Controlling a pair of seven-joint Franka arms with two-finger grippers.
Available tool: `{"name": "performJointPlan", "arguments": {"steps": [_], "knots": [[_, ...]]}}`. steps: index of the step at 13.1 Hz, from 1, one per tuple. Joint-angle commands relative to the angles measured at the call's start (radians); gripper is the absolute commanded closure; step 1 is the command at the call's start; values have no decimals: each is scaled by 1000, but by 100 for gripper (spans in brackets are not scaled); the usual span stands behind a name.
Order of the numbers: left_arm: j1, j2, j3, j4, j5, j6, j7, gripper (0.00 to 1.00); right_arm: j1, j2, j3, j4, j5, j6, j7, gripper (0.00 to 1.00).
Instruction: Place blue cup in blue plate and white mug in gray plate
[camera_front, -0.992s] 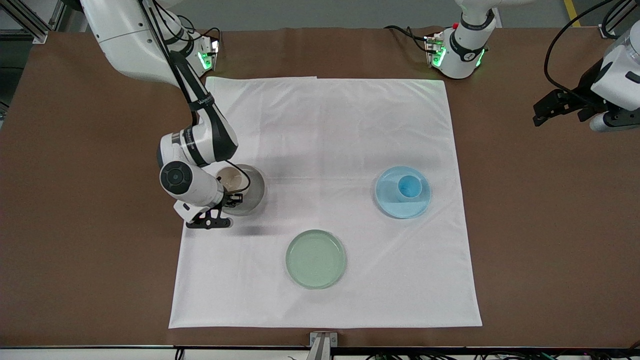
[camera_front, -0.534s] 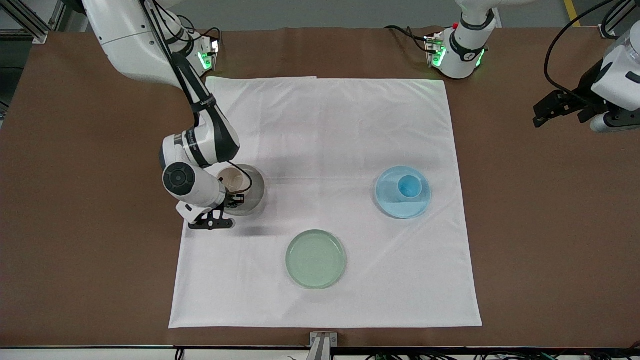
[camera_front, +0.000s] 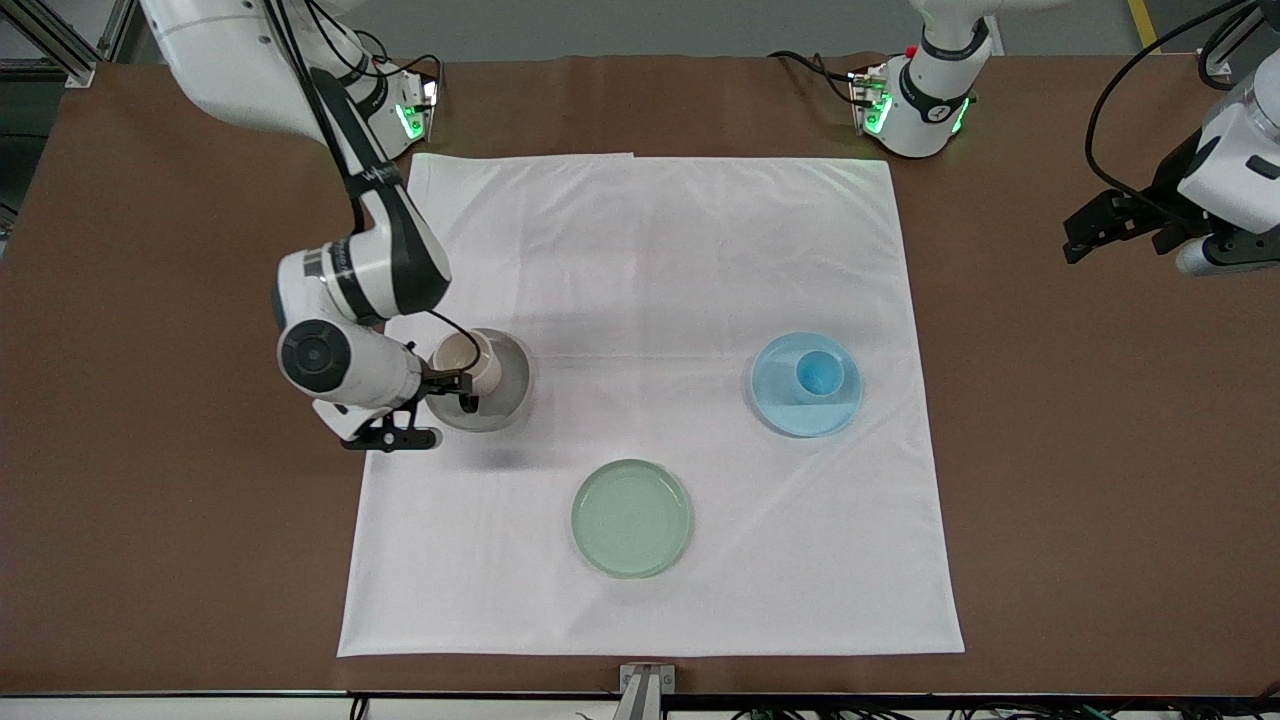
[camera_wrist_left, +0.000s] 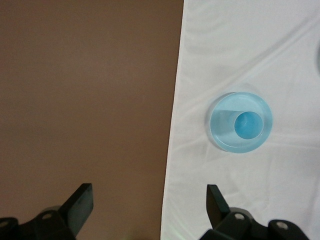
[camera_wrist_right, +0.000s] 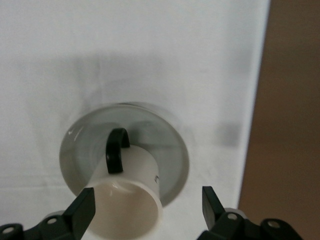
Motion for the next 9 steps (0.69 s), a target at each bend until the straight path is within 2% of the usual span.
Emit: {"name": "performJointPlan", "arguments": {"steps": [1, 3, 6, 9], "knots": [[-6, 14, 4, 34, -14, -4, 8, 0, -86, -162, -5, -56, -9, -138, -8, 0], [-9, 16, 4, 35, -12, -4, 8, 0, -174, -247, -5, -79, -15, -213, -109, 0], [-12, 22, 1, 38, -3, -4, 13, 0, -286, -377, -4, -169, -47, -214, -232, 0], [-13, 22, -8, 38, -3, -4, 22, 0, -349, -434, -5, -136, -74, -203, -317, 0]]}}
